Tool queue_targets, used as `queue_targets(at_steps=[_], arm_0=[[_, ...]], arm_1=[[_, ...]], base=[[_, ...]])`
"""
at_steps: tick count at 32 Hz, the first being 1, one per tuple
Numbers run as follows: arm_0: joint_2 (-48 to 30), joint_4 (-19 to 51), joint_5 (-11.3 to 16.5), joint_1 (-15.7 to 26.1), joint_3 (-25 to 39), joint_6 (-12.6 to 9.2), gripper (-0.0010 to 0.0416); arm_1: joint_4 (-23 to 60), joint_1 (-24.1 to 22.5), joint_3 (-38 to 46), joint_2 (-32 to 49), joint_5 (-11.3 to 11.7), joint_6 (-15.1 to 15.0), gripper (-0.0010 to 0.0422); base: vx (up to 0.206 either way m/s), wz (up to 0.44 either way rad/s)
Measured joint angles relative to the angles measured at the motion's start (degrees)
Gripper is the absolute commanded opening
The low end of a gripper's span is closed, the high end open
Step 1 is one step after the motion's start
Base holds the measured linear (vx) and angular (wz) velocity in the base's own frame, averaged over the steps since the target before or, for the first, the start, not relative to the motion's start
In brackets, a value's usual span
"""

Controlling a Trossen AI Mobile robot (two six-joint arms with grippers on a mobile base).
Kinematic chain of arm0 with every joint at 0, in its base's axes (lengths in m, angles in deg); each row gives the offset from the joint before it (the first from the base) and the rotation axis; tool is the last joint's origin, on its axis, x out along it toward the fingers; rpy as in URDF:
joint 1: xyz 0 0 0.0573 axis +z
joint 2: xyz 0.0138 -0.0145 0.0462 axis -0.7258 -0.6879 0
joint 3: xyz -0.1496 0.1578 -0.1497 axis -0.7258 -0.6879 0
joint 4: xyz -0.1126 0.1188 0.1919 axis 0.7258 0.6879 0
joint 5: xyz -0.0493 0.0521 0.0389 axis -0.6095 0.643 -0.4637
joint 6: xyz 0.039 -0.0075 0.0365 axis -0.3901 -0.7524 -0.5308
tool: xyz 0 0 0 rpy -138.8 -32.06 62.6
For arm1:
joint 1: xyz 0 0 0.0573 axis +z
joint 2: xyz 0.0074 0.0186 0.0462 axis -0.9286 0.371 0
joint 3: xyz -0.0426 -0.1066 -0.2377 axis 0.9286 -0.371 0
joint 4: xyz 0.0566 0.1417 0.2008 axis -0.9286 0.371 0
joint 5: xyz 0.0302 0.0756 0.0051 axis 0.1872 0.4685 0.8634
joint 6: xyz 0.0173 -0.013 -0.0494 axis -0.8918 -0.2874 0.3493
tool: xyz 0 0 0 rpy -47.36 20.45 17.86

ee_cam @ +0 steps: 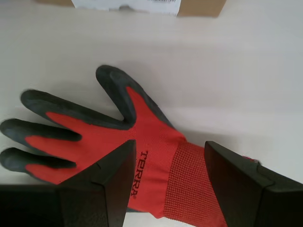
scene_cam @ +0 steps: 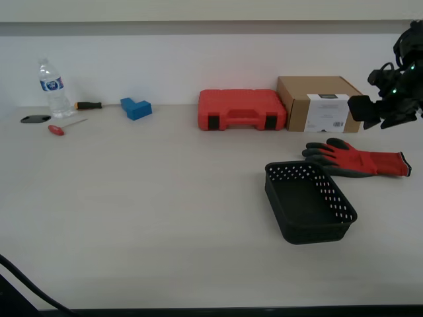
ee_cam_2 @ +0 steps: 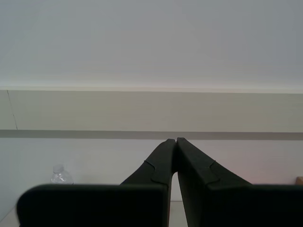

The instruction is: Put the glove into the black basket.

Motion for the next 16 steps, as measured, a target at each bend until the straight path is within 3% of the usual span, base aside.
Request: queue_targets(at_steps=[9, 12, 16], arm_0=[[-10.47, 0.52, -0.04, -0.07, 2.84, 0.0, 0.0198], [-14.4, 1.81, -2.25, -0.04, 5.44, 0.02, 0.0198], [-17.03, 2.36, -2.43, -0.04, 7.69, 0.07, 0.0187]], arm_1=[[0.0, 0.0, 0.0, 0.0, 0.0, 0.0, 0.0], [0.0, 0.0, 0.0, 0.0, 0.02, 0.0, 0.0], [0.02, 0.0, 0.0, 0.0, 0.0, 0.0, 0.0]], base=[[0.0, 0.0], [0.0, 0.0], [0.0, 0.0]])
